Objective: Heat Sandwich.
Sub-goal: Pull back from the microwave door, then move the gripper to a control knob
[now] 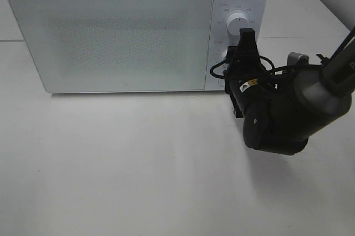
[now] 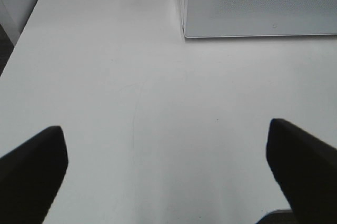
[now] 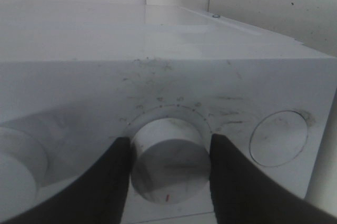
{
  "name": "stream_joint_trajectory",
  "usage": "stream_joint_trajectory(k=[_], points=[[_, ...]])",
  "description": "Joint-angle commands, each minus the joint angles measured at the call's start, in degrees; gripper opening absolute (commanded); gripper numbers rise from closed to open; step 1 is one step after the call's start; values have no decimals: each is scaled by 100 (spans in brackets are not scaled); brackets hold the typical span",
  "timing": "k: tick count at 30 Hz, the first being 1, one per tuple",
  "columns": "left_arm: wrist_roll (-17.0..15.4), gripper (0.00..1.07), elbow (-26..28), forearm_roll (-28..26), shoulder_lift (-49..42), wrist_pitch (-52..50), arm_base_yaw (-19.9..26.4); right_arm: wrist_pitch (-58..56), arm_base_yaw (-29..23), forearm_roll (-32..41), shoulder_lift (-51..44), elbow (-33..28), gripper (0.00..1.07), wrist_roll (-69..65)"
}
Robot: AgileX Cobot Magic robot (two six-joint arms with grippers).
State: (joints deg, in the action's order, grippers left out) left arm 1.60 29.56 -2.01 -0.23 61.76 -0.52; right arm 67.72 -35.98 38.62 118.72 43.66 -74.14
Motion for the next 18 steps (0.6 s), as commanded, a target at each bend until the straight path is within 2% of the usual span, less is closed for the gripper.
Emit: stream_joint_trajectory(k=[1, 8, 11, 12, 16, 17, 18], points=[[-29, 98, 0, -17, -115, -63, -23, 476, -6, -264, -46, 69, 19, 6], [-29, 98, 0, -17, -115, -63, -23, 470, -6, -264, -46, 69, 26, 6], [-29, 98, 0, -17, -115, -63, -23, 470, -6, -241, -46, 69, 35, 6], [-29, 98, 0, -17, -115, -63, -23, 470, -6, -241, -46, 69, 35, 6], [-29, 98, 0, -17, -115, -63, -23, 470, -6, -166, -46, 69, 50, 6], [-29, 98, 0, -17, -115, -63, -23, 470, -6, -166, -46, 69, 50, 6], [-29, 98, 0, -17, -115, -63, -23, 464, -6, -120, -46, 69, 59, 6]])
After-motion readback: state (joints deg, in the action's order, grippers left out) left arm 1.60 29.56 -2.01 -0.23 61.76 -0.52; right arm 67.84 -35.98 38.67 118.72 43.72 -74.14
